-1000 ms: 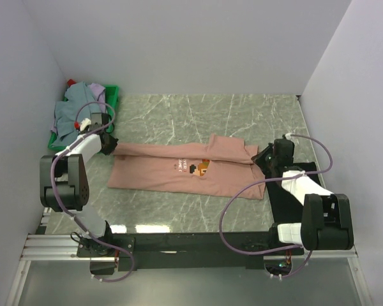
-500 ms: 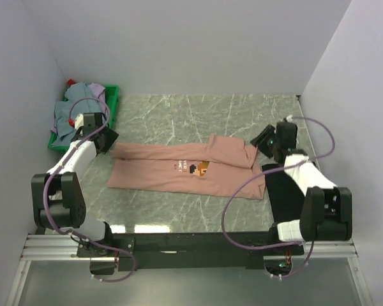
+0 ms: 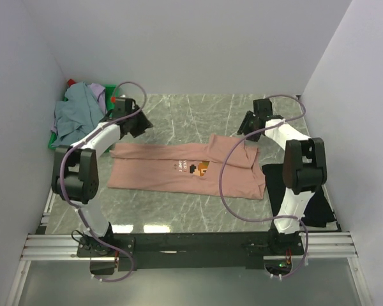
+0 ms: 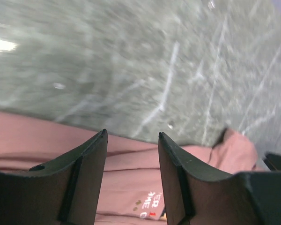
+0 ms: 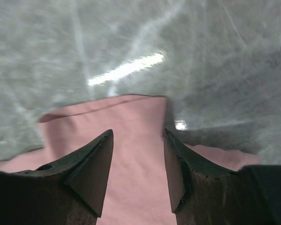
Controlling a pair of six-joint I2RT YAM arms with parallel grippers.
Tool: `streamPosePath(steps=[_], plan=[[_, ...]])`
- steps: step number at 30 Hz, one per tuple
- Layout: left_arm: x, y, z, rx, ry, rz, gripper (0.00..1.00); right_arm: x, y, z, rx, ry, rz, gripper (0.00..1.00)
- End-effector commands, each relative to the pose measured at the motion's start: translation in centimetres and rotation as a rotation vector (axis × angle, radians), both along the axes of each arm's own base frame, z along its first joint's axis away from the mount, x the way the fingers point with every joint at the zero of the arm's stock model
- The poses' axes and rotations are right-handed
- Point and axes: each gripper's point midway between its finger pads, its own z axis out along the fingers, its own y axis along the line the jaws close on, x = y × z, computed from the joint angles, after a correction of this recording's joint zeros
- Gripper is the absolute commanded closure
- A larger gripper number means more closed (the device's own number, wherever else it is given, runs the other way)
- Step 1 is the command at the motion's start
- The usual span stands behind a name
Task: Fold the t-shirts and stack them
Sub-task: Fold the tshirt
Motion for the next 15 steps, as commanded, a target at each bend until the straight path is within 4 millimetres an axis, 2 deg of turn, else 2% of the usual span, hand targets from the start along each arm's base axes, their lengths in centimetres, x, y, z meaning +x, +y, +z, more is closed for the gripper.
streamPosePath(steps=[1, 2, 4, 6, 9, 15], plan=[[1.7, -3.1, 2.4, -0.030, -0.085, -0.111, 0.48, 0.1, -1.4, -0.4, -0.067, 0.048, -0.024, 0.46], [1.8, -3.6, 1.7, -0.027, -0.072, -0.123, 0.48, 0.1, -1.2, -1.0, -0.067, 0.060, -0.022, 0.46], [2.0, -5.1, 1.9, -0.031, -0.079, -0.154, 0.48, 0.1, -1.0, -1.6, -0.069, 0.074, -0.017, 0.46], [1.9, -6.4, 1.2, -0.036, -0.065, -0.177, 0.49, 0.5, -0.6, -2.2, -0.070, 0.079, -0.009, 0.46], [1.8, -7.6, 0.9, -0.038, -0.058, -0.201, 0.49, 0.9, -0.1, -2.7, -0.064, 0.077, 0.001, 0.46], [1.2, -8.2, 0.2, -0.039, -0.040, -0.213, 0.50, 1.4, 0.5, -2.8, -0.036, 0.056, 0.014, 0.52]])
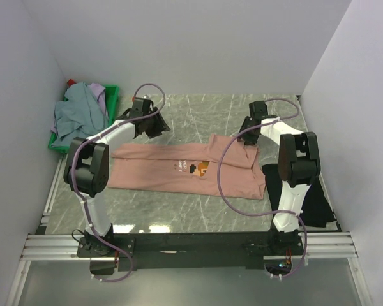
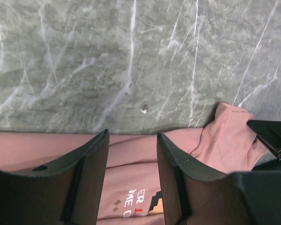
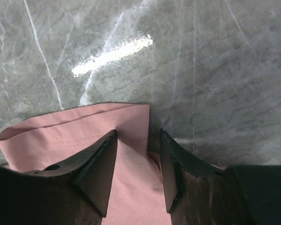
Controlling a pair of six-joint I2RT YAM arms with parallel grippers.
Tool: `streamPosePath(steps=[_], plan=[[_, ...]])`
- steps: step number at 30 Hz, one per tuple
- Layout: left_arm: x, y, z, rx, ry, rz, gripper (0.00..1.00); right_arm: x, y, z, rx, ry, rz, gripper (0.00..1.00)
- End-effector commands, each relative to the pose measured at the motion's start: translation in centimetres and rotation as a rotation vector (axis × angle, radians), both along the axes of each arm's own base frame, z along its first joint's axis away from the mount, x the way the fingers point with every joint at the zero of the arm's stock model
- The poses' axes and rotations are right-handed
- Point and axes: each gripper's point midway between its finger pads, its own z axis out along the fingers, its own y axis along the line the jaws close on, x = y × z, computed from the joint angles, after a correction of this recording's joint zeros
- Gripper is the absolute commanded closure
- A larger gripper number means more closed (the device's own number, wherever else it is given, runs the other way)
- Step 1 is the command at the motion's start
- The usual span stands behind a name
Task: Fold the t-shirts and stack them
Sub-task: Fold the tshirt
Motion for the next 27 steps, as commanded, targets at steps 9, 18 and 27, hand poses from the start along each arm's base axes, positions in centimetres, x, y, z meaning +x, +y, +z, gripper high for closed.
streamPosePath(steps=[9, 18, 27], plan=[[-1.2, 0.8, -0.5, 0.016, 0.048, 0.053, 0.52, 2.3, 1.8, 4.5, 0.076, -0.173, 0.031, 0.91], [-2.3, 1.5, -1.8, 0.043, 0.107, 0.080, 0.53, 0.8, 3.3, 8.4, 0.127, -0.269, 0.068, 0.95], [-3.1, 2.1, -2.9, 0.060, 0.138, 0.107, 0.53, -3.8, 5.5, 10.7, 0.177, -0.327, 0.131, 0.96]])
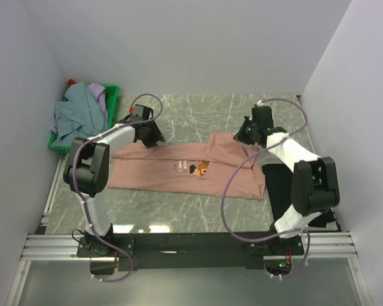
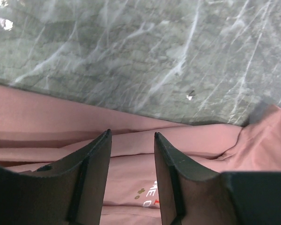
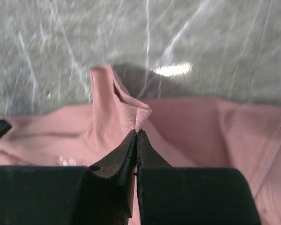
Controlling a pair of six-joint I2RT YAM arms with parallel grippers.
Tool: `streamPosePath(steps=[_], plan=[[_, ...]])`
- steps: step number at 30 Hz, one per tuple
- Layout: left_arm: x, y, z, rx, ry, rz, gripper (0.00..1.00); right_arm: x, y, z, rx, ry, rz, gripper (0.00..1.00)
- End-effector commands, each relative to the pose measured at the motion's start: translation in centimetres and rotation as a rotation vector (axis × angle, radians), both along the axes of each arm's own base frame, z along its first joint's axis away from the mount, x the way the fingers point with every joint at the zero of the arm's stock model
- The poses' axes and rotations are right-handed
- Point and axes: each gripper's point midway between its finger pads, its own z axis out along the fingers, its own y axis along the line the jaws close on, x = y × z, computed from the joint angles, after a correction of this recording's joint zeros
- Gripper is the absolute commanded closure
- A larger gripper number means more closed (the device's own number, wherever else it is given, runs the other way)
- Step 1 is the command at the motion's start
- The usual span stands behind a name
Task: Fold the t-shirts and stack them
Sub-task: Fold the tshirt
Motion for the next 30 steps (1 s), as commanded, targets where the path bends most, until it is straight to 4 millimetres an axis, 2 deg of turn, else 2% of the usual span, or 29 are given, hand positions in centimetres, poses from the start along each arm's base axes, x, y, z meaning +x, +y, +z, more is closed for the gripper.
streamPosePath(steps=[1, 3, 4, 8, 16, 21, 30], plan=[[-0.1, 0.5, 0.8, 0.009, -0.019, 0.031, 0.53, -2.0, 1.3, 2.9, 0.041, -0.094, 0.034, 0.96], [-0.1, 0.4, 0.7, 0.001, -0.021, 0.031, 0.53, -3.2, 1.5, 3.0, 0.025, -0.105, 0.040, 0.96], [-0.1, 0.5, 0.6, 0.000, -0.017, 0.033, 0.53, -4.6, 1.7, 2.9, 0.024, -0.109, 0.054, 0.97], [-0.1, 0.3, 0.4, -0.006, -0.014, 0.028, 0.54, -7.9, 2.1, 2.4, 0.048, -0.112, 0.088, 0.96], [-0.2, 0.4, 0.3, -0.002, -0.012, 0.027, 0.54, -14.0, 2.7, -0.5, 0.045, -0.069, 0.131, 0.96], [-0.4, 0.6, 0.7, 0.005, -0.019, 0.031, 0.54, -16.2, 1.5, -1.5, 0.031, -0.058, 0.097, 0.96], [-1.5, 1.1, 0.7, 0.013, -0.013, 0.038, 0.55, -17.8, -0.3, -1.8, -0.007, -0.054, 0.036, 0.96]])
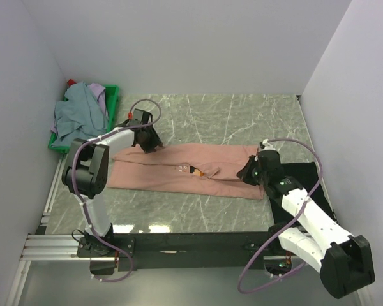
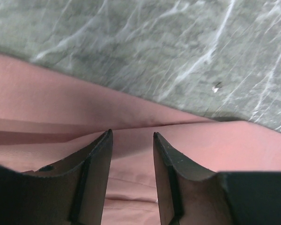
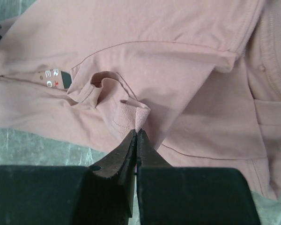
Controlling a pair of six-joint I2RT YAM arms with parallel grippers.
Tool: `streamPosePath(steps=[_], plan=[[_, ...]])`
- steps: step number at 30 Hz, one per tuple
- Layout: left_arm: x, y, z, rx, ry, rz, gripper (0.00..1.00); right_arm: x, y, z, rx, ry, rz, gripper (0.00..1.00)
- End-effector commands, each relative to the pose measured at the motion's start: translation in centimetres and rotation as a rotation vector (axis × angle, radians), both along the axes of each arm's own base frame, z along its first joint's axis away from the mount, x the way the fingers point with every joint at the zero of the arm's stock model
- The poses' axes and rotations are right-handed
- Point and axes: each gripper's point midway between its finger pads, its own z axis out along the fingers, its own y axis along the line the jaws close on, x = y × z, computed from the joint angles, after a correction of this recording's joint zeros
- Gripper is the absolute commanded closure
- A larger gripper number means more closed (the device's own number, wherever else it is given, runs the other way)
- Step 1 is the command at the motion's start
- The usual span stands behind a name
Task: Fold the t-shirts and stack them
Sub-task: Fold the tshirt
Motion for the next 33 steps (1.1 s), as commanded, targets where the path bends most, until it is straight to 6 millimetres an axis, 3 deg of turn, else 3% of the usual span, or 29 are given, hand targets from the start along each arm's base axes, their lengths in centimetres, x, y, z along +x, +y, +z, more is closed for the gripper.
streamPosePath(steps=[1, 5, 9, 11, 15, 20, 25, 26, 28, 29, 33], plan=[[0.1, 0.3, 2.3, -0.007, -0.063, 0.012, 0.55, -0.5, -1.1, -0.7, -0.031, 0.013, -0.050, 0.96], [-0.8, 0.9, 1.9, 0.005, -0.063, 0.024, 0.55, -0.6, -1.2, -1.3, -0.031, 0.028, -0.066, 0.96], [-1.1, 1.4, 2.8, 0.008, -0.092, 0.034, 0.54, -1.0, -1.4, -2.2, -0.039, 0.061, -0.078, 0.95], [-1.4, 1.8, 2.9, 0.019, -0.096, 0.046, 0.54, -1.3, -1.6, -2.2, -0.044, 0.063, -0.085, 0.90], [-1.8, 3.9, 4.0, 0.044, -0.137, 0.123, 0.53, -1.5, -1.9, -1.1, -0.040, 0.044, -0.093, 0.62], [-2.7, 7.3, 3.8, 0.111, -0.116, 0.235, 0.53, -1.2, -2.1, 1.4, -0.068, -0.015, -0.091, 0.50], [-3.6, 9.6, 3.4, 0.109, -0.104, 0.327, 0.54, 0.3, 0.7, 2.1, -0.083, -0.018, 0.003, 0.45], [-3.7, 9.8, 3.2, 0.106, -0.100, 0.334, 0.54, 0.9, 1.1, 1.3, -0.108, 0.006, 0.011, 0.44], [-3.9, 10.5, 2.8, 0.097, -0.085, 0.355, 0.55, 2.0, 2.2, 1.6, -0.128, -0.004, 0.023, 0.44], [-3.9, 10.6, 2.8, 0.092, -0.083, 0.356, 0.55, 2.6, 2.5, 0.6, -0.152, 0.024, 0.023, 0.44], [-4.2, 11.3, 2.4, 0.075, -0.074, 0.363, 0.55, 4.7, 3.6, 0.3, -0.203, 0.013, 0.013, 0.44]])
